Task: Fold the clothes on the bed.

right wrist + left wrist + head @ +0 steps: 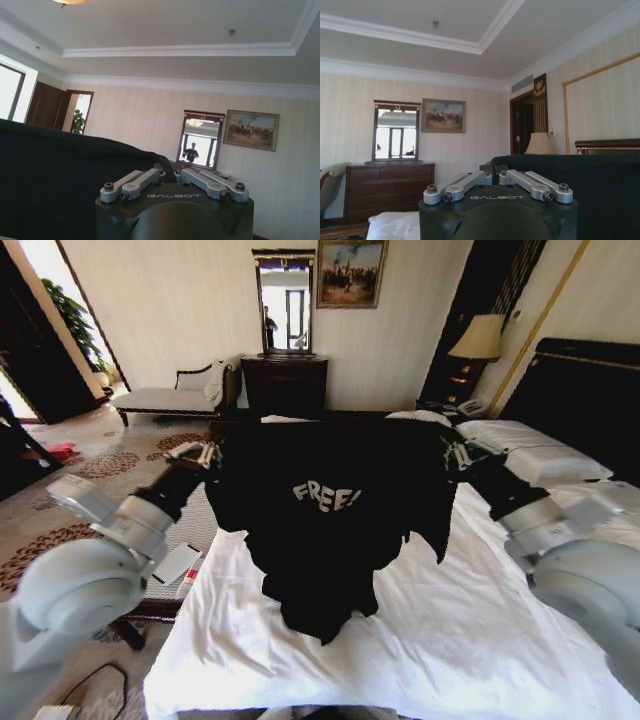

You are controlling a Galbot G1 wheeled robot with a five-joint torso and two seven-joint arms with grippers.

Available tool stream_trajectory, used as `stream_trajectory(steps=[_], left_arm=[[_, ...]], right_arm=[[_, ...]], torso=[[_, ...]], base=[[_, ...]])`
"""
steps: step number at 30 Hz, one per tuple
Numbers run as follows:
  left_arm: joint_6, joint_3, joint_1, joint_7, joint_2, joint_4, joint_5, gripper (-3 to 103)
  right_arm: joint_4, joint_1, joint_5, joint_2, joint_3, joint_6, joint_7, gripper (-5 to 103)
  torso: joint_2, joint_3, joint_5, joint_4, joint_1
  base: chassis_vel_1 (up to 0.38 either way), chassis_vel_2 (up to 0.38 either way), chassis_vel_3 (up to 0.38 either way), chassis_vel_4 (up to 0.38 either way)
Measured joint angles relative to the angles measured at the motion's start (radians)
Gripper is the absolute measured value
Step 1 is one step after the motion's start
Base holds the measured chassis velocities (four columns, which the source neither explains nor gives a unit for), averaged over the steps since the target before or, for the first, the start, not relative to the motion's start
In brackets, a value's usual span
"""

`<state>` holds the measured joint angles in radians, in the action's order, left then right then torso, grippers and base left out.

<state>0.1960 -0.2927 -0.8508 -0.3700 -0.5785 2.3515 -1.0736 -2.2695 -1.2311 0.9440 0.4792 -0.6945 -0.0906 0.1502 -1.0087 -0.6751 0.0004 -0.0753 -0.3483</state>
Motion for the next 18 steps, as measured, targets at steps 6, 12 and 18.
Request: stream_trajectory(steps=[6, 12, 18], left_arm=[[-0.002, 0.302, 0.278, 0.017, -0.124, -0.251, 0.074, 1], [-0.032, 0.488, 0.471, 0.081, -0.253, -0.567, 0.131, 1], [-0.061, 0.588, 0.570, 0.128, -0.413, -0.832, 0.180, 1]], right_arm=[[0.160, 0.190, -0.036, 0.028, 0.225, 0.028, -0.017, 1], [0.409, 0.418, -0.063, 0.101, 0.479, 0.062, -0.032, 1], [0.634, 0.627, -0.104, 0.214, 0.694, 0.097, -0.042, 1]], torso=[[0.000, 0.000, -0.0004, -0.0003, 0.000], [0.000, 0.000, 0.0001, 0.0002, 0.000], [0.000, 0.000, -0.0007, 0.0004, 0.000]], base=[[0.000, 0.000, 0.000, 0.000], [0.000, 0.000, 0.000, 0.000], [0.000, 0.000, 0.000, 0.000]])
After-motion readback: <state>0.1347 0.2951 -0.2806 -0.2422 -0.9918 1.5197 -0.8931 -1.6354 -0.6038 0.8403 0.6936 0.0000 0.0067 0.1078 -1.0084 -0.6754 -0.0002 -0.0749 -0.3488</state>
